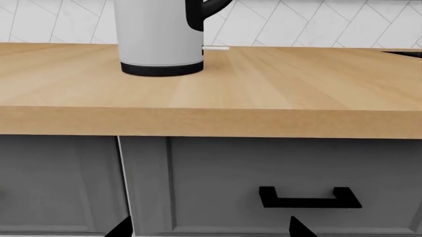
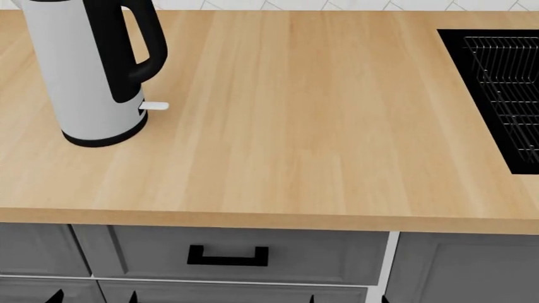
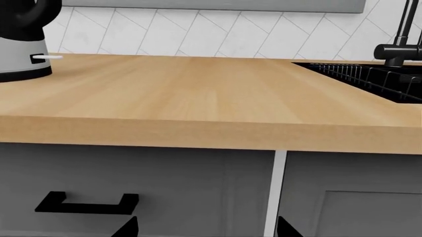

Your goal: Press the button to open the lid of the electric kettle.

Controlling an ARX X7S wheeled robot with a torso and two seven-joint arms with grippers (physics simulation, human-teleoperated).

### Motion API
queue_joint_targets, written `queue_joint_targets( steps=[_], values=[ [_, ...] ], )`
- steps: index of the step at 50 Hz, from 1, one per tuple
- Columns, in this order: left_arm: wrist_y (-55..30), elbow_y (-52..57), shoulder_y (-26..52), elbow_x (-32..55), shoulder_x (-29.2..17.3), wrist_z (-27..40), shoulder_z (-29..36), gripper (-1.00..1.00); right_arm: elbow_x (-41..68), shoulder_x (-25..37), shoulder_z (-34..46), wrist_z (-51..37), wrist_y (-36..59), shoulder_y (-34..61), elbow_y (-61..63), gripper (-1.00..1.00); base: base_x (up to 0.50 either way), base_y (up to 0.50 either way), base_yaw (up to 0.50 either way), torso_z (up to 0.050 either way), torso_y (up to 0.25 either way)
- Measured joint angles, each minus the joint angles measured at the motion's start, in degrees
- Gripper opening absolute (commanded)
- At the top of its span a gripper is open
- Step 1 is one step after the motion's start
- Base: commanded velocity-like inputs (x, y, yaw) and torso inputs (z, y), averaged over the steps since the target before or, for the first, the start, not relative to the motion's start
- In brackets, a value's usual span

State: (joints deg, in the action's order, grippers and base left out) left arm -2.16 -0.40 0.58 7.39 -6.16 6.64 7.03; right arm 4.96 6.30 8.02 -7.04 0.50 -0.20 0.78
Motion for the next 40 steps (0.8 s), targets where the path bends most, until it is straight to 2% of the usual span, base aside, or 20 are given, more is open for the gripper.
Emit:
queue_joint_targets(
  steps=[8,14,19,25,28,32,36,40],
  values=[
    [-5.81,6.53,-0.49,1.90,-0.44,1.92,0.08,1.00,0.90,0.65,0.46,-1.03,3.77,0.12,4.95,1.00,0.00,0.00,0.00,0.010,0.000],
    [-14.75,15.70,-0.39,2.80,-1.09,4.01,1.07,1.00,2.39,1.41,0.19,-2.51,13.00,1.18,15.17,1.00,0.00,0.00,0.00,0.000,0.000],
    [-26.52,25.17,1.31,4.59,-1.50,6.29,1.20,1.00,4.45,2.34,-0.83,-4.07,23.82,3.19,26.17,1.00,0.00,0.00,0.00,0.000,0.000],
    [-48.06,38.37,8.92,9.51,-0.51,9.27,-1.45,1.00,9.08,3.24,-2.91,-7.30,40.07,8.07,39.70,1.00,0.00,0.00,0.00,0.000,0.000],
    [-58.49,43.57,14.12,16.92,-0.16,14.20,-4.37,1.00,17.54,6.81,-4.48,-14.99,46.32,12.10,44.77,1.00,0.00,0.00,0.00,0.000,0.000],
    [-68.21,46.76,20.62,33.86,-1.63,27.68,-8.69,1.00,33.07,13.15,-4.42,-27.83,50.05,17.66,49.52,1.00,0.00,0.00,0.00,0.000,0.000],
    [-74.11,48.45,25.11,49.93,-3.82,39.29,-11.30,1.00,45.87,17.99,-3.49,-38.07,52.22,22.44,52.67,1.00,0.00,0.00,0.00,0.000,0.000],
    [-76.62,48.99,29.12,64.71,-7.06,50.55,-12.17,1.00,55.96,22.10,-2.90,-45.86,52.98,26.07,54.83,1.00,0.00,0.00,0.00,0.000,0.000]
  ],
)
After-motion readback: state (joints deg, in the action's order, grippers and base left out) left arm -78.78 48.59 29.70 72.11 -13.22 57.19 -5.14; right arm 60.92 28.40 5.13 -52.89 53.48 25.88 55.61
